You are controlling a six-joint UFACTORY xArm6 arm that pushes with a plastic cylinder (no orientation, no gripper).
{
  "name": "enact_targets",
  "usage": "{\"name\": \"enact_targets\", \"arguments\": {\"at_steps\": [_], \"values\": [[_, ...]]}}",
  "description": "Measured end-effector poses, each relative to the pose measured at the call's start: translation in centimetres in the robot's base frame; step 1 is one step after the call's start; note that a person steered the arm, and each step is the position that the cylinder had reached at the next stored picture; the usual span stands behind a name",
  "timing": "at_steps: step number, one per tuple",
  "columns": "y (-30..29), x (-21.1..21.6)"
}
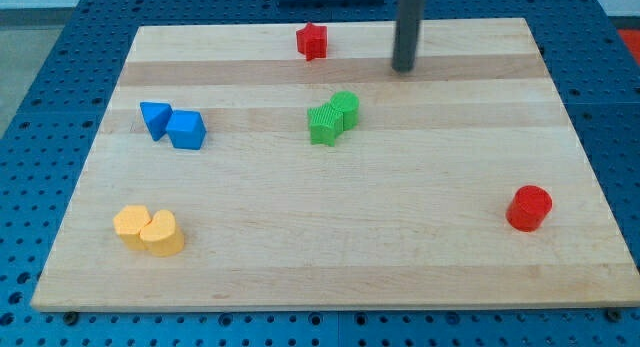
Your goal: Slightly push the red circle towards the bottom
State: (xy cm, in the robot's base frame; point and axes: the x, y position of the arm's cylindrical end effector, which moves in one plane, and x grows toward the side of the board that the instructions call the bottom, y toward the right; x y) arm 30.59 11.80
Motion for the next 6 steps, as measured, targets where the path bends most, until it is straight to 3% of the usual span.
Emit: {"name": "enact_targets", "arguments": {"at_steps": [3,6], "values": [[9.3,14.0],[11.3,24.4]]}}
